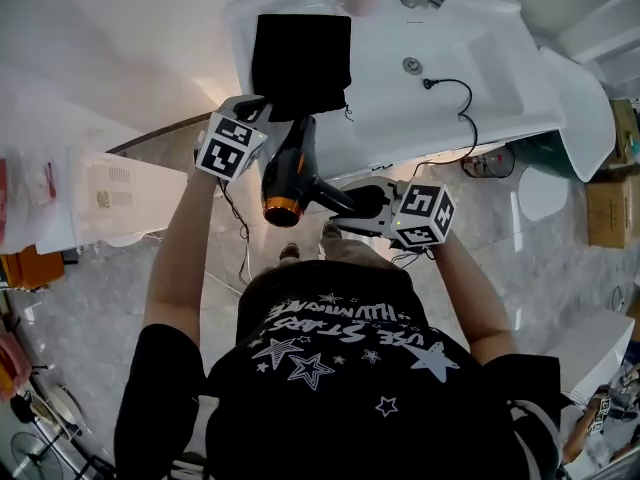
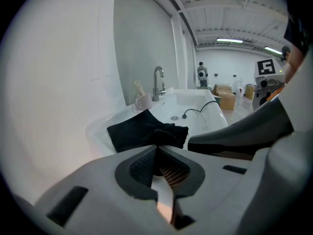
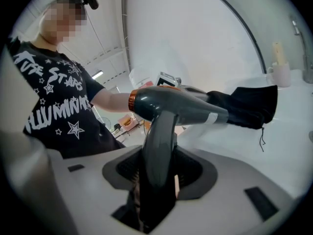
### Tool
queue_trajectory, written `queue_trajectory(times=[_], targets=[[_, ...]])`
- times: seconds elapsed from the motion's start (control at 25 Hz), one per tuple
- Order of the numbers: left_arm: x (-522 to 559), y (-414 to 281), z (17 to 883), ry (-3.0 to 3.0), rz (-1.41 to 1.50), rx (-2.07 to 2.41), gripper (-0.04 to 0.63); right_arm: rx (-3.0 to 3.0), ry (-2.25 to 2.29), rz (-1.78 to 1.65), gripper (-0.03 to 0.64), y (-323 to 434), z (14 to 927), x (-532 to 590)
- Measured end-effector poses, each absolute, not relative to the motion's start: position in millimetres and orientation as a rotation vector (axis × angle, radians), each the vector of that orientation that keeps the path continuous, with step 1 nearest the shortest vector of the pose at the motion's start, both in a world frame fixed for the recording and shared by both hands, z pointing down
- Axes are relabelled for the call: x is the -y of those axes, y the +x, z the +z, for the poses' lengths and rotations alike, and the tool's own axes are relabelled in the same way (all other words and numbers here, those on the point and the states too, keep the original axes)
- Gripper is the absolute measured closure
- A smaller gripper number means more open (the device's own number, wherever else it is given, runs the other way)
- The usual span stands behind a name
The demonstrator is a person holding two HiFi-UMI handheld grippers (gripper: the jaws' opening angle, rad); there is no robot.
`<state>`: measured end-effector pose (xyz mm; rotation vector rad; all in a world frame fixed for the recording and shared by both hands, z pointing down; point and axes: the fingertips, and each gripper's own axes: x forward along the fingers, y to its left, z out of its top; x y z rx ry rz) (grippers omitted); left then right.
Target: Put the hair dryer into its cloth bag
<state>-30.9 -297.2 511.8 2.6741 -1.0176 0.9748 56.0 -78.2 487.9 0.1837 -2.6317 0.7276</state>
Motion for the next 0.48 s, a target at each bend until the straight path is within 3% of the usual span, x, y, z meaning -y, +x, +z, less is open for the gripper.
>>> queue_trajectory(times=[0.48], targets=[[294,-28,512,2.664,1.016,0.889,0.580,2.544,-0.062,0.568,0.433,53,498,114]])
